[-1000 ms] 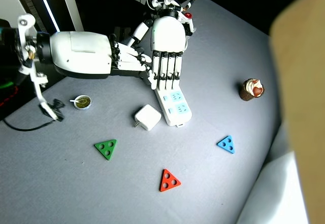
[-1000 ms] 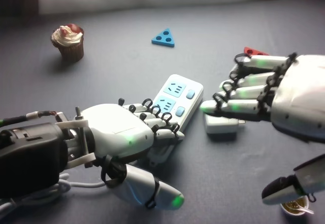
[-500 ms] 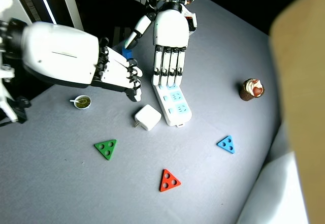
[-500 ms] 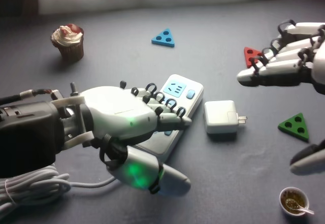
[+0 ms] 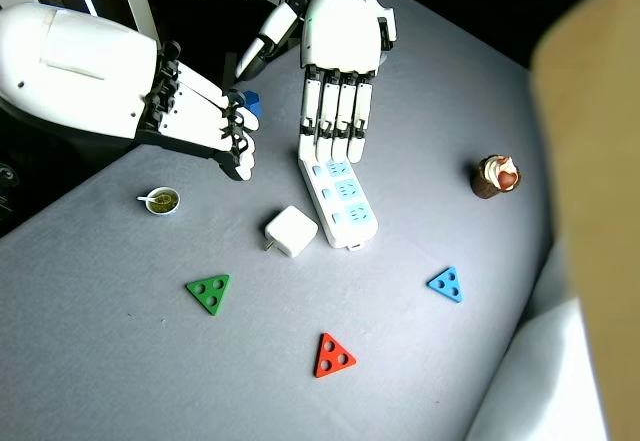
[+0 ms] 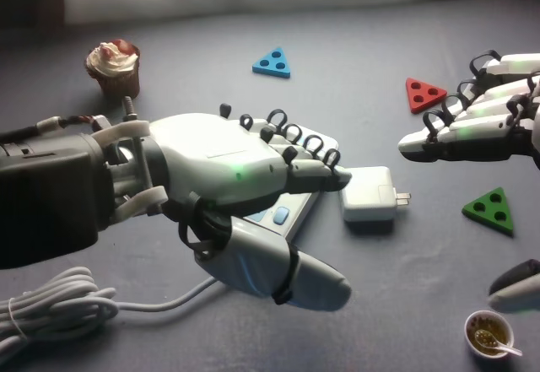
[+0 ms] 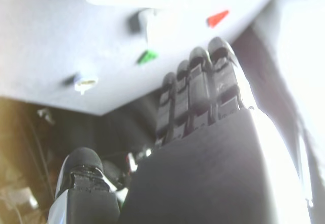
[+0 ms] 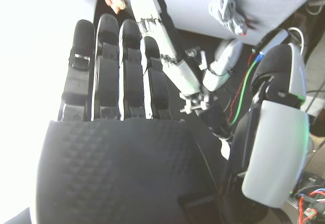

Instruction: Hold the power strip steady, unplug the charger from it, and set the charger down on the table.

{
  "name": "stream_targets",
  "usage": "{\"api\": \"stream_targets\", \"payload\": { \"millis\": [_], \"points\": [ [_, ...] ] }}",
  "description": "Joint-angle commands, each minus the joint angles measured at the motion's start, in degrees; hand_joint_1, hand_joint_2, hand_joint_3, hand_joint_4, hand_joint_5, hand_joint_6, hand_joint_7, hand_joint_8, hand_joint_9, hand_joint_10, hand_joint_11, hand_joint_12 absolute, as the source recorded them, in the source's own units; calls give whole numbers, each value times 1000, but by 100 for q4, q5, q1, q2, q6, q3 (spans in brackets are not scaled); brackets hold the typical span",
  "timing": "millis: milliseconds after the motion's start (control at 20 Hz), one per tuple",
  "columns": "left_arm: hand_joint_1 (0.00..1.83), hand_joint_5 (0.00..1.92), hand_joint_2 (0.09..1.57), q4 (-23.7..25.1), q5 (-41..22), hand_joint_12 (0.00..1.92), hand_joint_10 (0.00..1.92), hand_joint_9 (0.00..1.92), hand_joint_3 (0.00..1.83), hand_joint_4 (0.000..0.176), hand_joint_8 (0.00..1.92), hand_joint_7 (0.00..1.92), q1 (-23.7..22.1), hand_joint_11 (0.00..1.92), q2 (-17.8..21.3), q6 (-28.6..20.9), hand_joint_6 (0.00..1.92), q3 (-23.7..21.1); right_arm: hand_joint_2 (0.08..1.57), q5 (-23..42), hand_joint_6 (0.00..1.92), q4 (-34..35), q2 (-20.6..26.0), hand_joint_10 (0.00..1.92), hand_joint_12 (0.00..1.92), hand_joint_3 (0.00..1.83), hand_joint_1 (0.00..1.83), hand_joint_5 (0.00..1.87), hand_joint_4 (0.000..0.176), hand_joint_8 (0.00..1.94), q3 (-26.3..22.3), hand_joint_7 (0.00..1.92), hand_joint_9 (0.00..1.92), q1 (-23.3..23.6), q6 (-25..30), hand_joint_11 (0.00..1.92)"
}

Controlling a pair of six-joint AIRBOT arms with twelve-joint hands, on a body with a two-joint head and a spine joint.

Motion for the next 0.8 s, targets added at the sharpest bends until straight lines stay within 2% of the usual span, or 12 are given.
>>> {"api": "stream_targets", "payload": {
  "millis": [0, 150, 250, 300, 400, 500, 550, 700, 750],
  "points": [
    [28, 142, 1037, -50, -511, 214, 2, 143, 0, 0, 4, 155, -113, 24, -1, -14, 4, -9, 839, 536, 0, 132, 42, 3, 786, 1, 523, 350, 0, 2, 24, 455, 456, 41, 26, 141],
    [4, 122, 1038, -156, -594, 207, 0, 123, 0, 0, 0, 133, -140, 9, -48, 13, 0, -28, 838, 536, 0, 236, -5, 0, 713, 3, 482, 331, 0, 0, 107, 436, 432, 40, 27, 134],
    [23, 147, 1030, -426, -634, 212, 7, 143, 0, 0, 9, 159, -143, 24, -48, 238, 9, -42, 905, 536, 1, 386, -13, 0, 581, 0, 349, 307, 0, 0, 152, 385, 384, 42, 28, 122],
    [23, 147, 1030, -436, -642, 212, 7, 143, 0, 0, 9, 159, -148, 24, -28, 243, 9, -49, 905, 536, 1, 446, -13, 0, 581, 0, 349, 307, 0, 0, 176, 385, 384, 53, 28, 122],
    [8, 131, 1036, -436, -545, 212, 0, 132, 1, 0, 0, 139, -206, 22, 30, 290, 1, -62, 982, 533, 0, 490, -14, 0, 423, 8, 109, 309, 0, 0, 215, 369, 359, 55, 28, 162],
    [7, 131, 1042, -435, -390, 212, 2, 136, 3, 0, 1, 140, -257, 22, 78, 335, 2, -73, 999, 515, 0, 496, -20, 0, 376, 0, 94, 307, 0, 0, 245, 365, 362, 55, 28, 184],
    [13, 138, 1039, -434, -336, 215, 6, 147, 1, 0, 5, 152, -275, 30, 93, 351, 4, -76, 1033, 515, 1, 561, -21, 0, 349, 8, 47, 311, 0, 0, 260, 366, 364, 55, 28, 183],
    [26, 123, 1039, -434, -330, 211, 2, 141, 0, 0, 0, 143, -312, 21, 98, 386, 0, -64, 1175, 515, 1, 668, -36, 1, 286, 4, 54, 349, 0, 1, 298, 394, 378, 70, 28, 200],
    [26, 123, 1039, -434, -315, 211, 2, 141, 0, 0, 0, 143, -324, 21, 97, 398, 0, -55, 1175, 517, 1, 696, -37, 1, 286, 4, 54, 349, 0, 1, 298, 394, 378, 78, 28, 200]
  ]
}}
